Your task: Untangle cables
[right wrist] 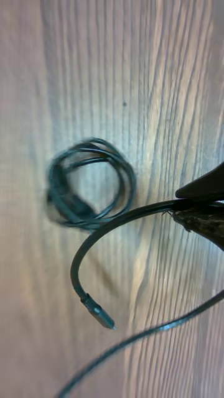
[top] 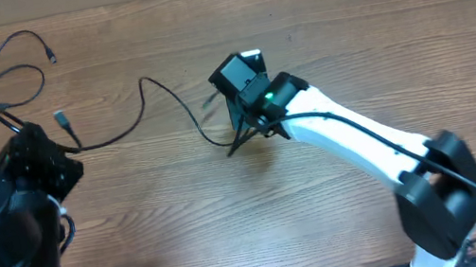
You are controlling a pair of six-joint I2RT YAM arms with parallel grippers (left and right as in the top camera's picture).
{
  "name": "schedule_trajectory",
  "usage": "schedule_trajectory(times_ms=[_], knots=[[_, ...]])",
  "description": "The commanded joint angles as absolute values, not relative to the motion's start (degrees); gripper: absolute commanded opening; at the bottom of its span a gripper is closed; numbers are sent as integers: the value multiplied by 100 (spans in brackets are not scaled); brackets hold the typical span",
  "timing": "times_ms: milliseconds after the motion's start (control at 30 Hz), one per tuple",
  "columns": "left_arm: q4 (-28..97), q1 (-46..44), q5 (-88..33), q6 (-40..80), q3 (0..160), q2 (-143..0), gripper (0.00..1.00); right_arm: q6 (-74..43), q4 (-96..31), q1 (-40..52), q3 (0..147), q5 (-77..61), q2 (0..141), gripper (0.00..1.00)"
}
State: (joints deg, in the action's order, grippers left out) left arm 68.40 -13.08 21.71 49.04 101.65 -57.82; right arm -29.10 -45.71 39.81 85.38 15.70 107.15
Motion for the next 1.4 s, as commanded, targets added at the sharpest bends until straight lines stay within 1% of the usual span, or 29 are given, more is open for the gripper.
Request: schedule_trajectory(times_ms=[0,333,467,633,700,800,900,1033,1267,1367], knots=[[6879,-1275,3264,4753,10276,-6125,4,-3304,-4672,4014,8663,1800,10412,4],[7293,-1271,4984,4473,10276,-7336,4,-3542,-4746,4021,8665,1796,10294,4],[7338,-1135,5164,4344,10276,-7787,4,-3559,-4746,4021,8665,1798,10064,4],[7192,-327,5000,4298,10276,-8399,4,-3527,-4746,4007,8665,1798,9579,4],[7006,156,4611,4101,10276,-8611,4,-3402,-4746,4007,8665,1798,9395,4],[6683,1000,3680,3736,10276,-8952,4,-3402,-4711,4007,8665,1793,9223,4],[6608,1675,3120,3682,10276,-9308,4,-3347,-4545,4010,8665,1649,9194,4],[6591,2025,2823,3686,10276,-9612,4,-3100,-4150,4016,8665,1031,9194,4],[6617,2762,2882,3879,10276,-10248,4,-3105,-4021,4014,8665,1028,9194,4],[6615,3030,2869,3907,10276,-10560,4,-3098,-3865,4066,8665,718,9194,4]])
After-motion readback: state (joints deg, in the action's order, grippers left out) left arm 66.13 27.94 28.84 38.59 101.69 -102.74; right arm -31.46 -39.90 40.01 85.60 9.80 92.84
